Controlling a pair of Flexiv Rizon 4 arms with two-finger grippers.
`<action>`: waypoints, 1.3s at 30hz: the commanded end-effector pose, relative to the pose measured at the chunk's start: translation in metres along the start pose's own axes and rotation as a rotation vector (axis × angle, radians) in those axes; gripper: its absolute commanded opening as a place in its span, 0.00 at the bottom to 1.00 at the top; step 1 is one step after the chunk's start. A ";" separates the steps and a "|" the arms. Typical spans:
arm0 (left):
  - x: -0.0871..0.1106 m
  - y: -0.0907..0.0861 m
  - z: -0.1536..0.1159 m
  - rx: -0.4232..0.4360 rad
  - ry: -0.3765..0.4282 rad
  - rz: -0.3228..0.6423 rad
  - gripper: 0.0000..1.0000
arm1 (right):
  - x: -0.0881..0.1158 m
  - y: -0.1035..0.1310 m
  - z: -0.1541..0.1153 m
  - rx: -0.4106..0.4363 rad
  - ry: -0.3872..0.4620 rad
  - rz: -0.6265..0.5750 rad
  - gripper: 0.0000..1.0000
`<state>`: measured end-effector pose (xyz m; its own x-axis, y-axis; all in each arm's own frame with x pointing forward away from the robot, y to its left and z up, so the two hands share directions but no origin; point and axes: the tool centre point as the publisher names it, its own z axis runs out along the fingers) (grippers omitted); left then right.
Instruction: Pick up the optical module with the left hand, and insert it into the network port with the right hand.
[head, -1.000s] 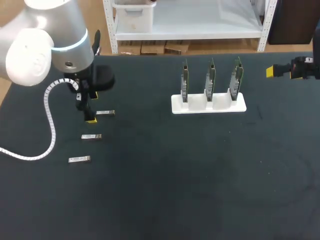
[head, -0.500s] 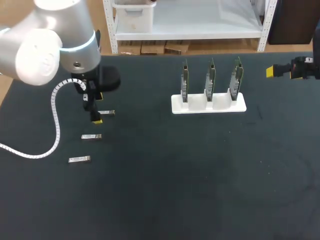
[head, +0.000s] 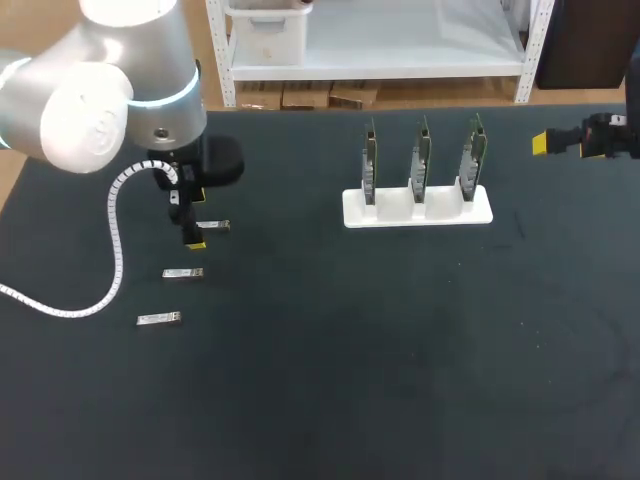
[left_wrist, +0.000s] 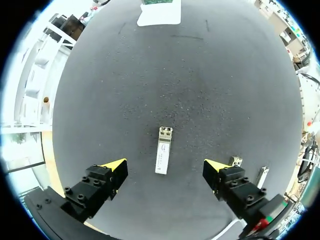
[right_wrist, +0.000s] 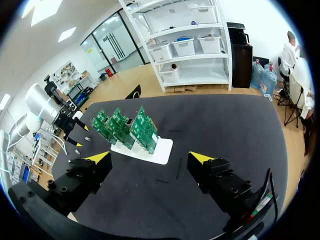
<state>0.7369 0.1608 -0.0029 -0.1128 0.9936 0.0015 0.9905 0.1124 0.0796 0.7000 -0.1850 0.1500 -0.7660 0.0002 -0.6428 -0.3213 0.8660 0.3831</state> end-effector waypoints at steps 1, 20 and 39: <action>0.002 0.003 0.003 0.005 0.005 -0.006 1.00 | 0.000 0.000 0.000 0.000 0.000 0.000 1.00; 0.003 0.000 0.015 0.039 0.012 0.005 1.00 | 0.000 0.000 0.000 0.000 0.000 0.000 1.00; 0.004 0.001 0.018 0.037 0.017 0.016 0.00 | 0.000 0.000 0.000 0.000 0.000 0.000 1.00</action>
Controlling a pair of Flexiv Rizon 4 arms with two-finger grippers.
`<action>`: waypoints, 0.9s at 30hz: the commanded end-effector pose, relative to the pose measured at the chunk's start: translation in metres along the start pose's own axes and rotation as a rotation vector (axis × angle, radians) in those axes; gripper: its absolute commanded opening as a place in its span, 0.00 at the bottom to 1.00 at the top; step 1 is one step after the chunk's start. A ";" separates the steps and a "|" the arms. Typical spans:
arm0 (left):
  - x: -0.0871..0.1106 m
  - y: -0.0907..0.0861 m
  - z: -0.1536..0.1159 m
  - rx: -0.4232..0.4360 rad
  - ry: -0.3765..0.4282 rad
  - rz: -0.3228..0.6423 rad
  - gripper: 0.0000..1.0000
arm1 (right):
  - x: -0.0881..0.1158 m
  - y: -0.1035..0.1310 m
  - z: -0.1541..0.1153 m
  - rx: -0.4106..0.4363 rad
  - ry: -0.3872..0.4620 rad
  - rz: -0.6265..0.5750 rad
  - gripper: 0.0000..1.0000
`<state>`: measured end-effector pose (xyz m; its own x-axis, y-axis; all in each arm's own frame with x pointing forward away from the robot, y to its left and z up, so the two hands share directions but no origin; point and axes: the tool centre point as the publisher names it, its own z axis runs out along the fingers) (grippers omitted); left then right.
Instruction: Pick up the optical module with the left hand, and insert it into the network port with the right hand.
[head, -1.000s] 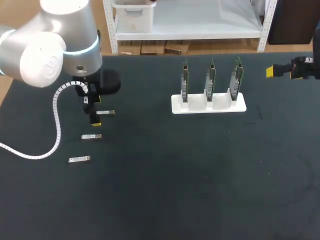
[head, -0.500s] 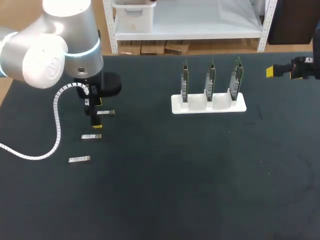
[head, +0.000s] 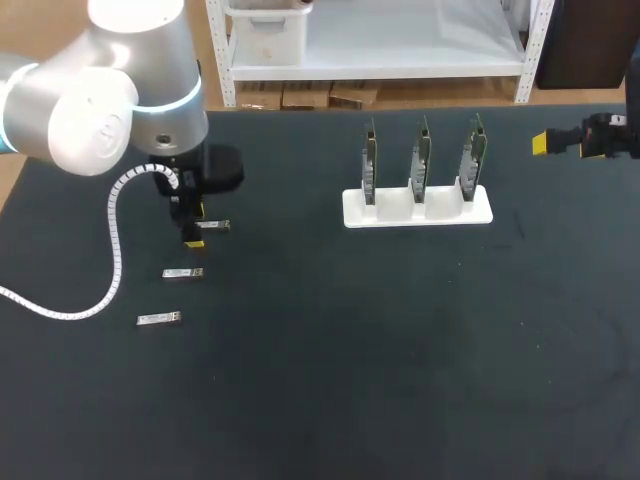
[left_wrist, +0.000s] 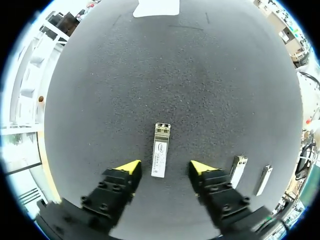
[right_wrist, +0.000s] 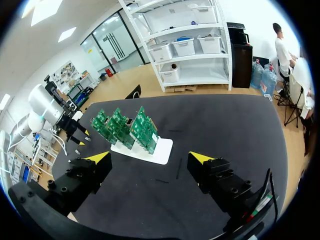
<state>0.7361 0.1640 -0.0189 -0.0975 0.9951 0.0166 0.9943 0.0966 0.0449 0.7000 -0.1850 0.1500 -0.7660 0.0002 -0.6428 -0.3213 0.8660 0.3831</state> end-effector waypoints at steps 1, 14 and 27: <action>0.001 0.002 0.002 0.002 0.003 -0.001 0.00 | 0.000 0.000 0.000 0.000 0.000 0.000 1.00; 0.006 0.005 -0.005 -0.021 -0.004 -0.020 0.00 | 0.000 0.000 0.000 0.000 0.000 0.000 1.00; -0.022 0.039 -0.128 -0.009 -0.756 -0.105 0.00 | 0.000 0.000 0.000 0.000 0.000 0.000 1.00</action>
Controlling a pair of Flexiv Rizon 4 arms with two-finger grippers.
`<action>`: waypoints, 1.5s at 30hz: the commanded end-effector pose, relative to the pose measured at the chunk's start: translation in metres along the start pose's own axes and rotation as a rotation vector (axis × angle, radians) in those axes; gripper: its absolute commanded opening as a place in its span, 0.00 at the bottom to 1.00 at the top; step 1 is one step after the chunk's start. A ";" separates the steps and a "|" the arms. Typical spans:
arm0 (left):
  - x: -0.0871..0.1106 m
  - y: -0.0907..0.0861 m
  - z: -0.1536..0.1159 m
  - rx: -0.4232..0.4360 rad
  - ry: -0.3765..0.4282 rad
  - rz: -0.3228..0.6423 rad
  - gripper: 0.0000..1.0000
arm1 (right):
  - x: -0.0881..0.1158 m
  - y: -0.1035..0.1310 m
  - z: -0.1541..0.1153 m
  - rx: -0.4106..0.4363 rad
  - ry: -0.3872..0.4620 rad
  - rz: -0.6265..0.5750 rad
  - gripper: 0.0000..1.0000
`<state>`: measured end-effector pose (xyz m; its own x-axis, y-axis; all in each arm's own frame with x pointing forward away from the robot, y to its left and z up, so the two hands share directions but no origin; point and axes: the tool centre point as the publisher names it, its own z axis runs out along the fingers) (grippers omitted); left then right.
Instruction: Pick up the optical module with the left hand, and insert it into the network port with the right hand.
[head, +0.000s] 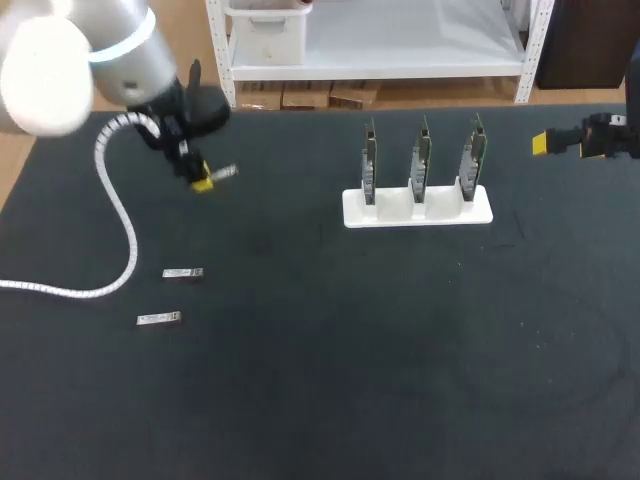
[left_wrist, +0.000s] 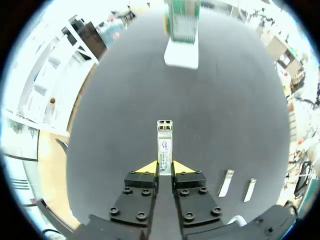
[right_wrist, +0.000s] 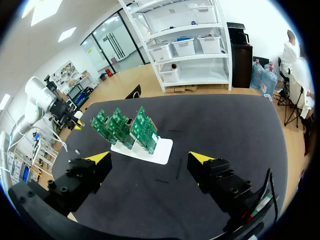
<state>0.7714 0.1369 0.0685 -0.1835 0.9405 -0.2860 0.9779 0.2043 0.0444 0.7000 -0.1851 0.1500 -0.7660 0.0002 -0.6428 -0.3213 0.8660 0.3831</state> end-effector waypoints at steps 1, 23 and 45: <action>-0.012 0.005 -0.051 0.036 -0.507 0.001 0.00 | 0.000 0.000 0.000 0.000 0.000 0.000 1.00; -0.024 -0.013 -0.087 0.031 -0.711 -0.002 0.00 | 0.000 0.000 0.000 0.000 0.000 0.000 1.00; -0.184 -0.022 -0.078 0.125 -1.106 0.158 0.00 | 0.000 0.000 0.000 0.000 0.000 0.000 1.00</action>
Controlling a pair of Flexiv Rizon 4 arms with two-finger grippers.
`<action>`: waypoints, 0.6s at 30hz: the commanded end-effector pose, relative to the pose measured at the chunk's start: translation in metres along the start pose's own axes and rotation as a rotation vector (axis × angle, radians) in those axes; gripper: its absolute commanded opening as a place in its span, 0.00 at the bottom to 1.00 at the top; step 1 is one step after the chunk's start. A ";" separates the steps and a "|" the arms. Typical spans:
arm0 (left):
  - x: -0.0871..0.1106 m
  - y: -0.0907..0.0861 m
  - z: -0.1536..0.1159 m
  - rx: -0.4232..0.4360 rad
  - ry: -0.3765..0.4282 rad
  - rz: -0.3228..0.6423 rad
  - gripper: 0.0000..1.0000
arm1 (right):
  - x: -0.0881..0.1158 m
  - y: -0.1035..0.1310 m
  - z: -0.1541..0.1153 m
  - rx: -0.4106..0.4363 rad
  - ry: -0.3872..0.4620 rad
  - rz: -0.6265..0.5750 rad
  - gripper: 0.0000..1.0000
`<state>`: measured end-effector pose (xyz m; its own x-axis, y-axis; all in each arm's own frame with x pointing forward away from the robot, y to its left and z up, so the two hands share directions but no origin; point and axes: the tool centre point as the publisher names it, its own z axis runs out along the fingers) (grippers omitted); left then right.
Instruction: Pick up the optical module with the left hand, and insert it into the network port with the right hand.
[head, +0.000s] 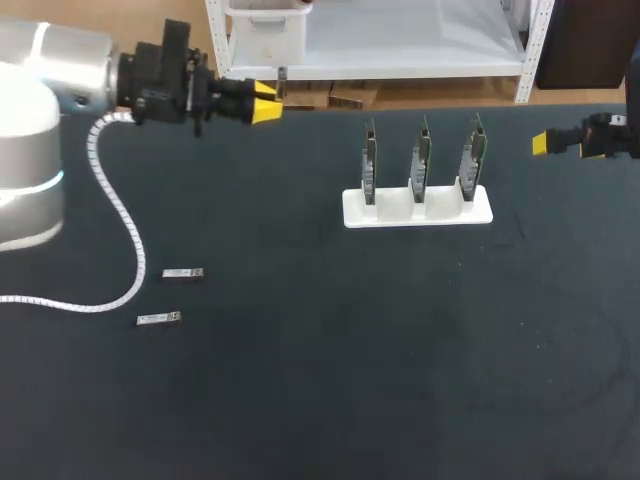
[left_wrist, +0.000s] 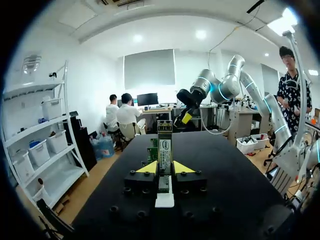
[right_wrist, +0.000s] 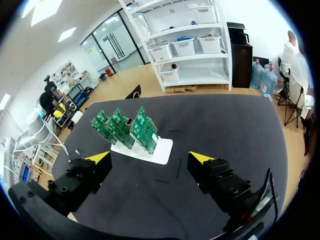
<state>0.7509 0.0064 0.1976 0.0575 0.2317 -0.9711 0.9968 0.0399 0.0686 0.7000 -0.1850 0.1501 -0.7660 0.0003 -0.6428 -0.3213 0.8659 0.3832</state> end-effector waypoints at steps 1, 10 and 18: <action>-0.004 0.027 0.031 0.023 -0.057 0.017 0.00 | 0.000 0.000 0.000 0.000 0.000 0.000 1.00; -0.013 0.034 0.066 0.080 -0.101 0.044 0.00 | 0.000 0.000 0.000 0.000 0.000 0.000 1.00; -0.012 0.021 0.089 0.128 -0.114 0.017 0.00 | 0.000 0.000 0.000 0.000 0.000 0.000 1.00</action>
<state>0.7701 -0.0730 0.1925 0.0709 0.1145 -0.9909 0.9959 -0.0638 0.0639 0.7000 -0.1851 0.1501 -0.7660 0.0003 -0.6428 -0.3213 0.8660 0.3832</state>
